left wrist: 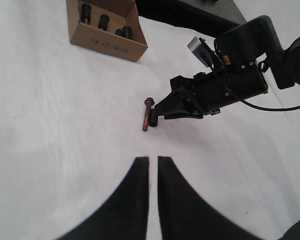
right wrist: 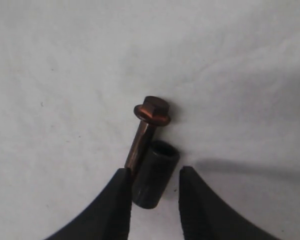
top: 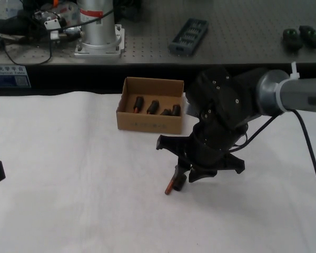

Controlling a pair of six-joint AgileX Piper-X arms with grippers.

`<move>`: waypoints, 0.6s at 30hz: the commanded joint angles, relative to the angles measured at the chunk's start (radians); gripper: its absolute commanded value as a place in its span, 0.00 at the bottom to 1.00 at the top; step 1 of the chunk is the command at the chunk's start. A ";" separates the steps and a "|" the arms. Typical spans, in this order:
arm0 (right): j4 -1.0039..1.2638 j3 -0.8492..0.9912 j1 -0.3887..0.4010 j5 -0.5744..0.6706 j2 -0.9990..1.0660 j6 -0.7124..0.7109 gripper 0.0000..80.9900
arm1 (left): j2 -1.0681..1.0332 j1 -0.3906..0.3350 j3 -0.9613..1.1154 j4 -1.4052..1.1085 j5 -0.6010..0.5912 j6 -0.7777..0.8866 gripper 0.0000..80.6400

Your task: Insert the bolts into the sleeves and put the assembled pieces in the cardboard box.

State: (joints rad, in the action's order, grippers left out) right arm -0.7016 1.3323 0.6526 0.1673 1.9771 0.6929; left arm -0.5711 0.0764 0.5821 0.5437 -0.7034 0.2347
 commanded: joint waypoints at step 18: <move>0.007 0.013 -0.003 0.006 0.051 0.077 0.31 | -0.051 0.001 0.002 -0.007 0.003 -0.003 0.07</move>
State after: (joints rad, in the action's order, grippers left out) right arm -0.6900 1.3386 0.6526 0.1724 2.0078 0.7643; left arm -0.6204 0.0764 0.5821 0.5437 -0.7021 0.2347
